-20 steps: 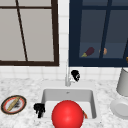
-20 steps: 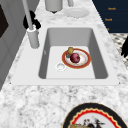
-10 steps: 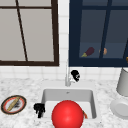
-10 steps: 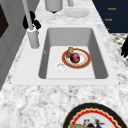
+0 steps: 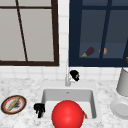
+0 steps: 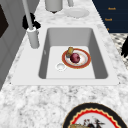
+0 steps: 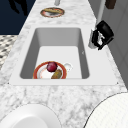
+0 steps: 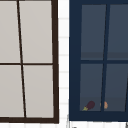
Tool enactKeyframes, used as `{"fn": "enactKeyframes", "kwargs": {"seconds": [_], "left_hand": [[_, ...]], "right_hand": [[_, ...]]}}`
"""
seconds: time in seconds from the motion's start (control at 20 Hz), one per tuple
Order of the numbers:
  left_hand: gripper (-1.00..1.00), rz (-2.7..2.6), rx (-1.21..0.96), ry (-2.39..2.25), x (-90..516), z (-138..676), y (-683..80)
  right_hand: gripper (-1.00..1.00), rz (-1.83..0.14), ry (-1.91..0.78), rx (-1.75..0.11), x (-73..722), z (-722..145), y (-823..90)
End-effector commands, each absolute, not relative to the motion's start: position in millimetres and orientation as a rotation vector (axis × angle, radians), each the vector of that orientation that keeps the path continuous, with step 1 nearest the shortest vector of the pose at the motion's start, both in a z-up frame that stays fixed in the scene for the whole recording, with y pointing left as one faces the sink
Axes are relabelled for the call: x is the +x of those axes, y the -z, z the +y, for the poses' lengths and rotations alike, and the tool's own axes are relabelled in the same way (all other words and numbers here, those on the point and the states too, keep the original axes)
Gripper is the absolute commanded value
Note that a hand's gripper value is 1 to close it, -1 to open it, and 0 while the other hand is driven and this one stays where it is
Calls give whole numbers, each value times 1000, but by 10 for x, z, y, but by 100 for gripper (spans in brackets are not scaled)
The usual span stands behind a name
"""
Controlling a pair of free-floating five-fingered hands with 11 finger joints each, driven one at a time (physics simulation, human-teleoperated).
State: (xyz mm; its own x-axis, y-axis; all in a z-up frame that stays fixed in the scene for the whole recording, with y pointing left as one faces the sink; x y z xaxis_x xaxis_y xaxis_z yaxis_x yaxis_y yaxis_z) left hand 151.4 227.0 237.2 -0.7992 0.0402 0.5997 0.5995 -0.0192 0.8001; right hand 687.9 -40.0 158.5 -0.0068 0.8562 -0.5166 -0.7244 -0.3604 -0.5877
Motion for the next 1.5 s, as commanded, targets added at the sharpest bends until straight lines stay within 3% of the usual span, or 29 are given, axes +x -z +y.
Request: {"fn": "enactKeyframes", "kwargs": {"seconds": [0.0,1.45], "left_hand": [[0,-1861,-666,1872,1514,2270,-2372],[0,-1861,-666,1872,1514,2270,-2372]], "right_hand": [[100,-201,-1695,-1009,6993,-188,-1583],[100,-95,-1656,-1083,6973,-33,-1538]]}}
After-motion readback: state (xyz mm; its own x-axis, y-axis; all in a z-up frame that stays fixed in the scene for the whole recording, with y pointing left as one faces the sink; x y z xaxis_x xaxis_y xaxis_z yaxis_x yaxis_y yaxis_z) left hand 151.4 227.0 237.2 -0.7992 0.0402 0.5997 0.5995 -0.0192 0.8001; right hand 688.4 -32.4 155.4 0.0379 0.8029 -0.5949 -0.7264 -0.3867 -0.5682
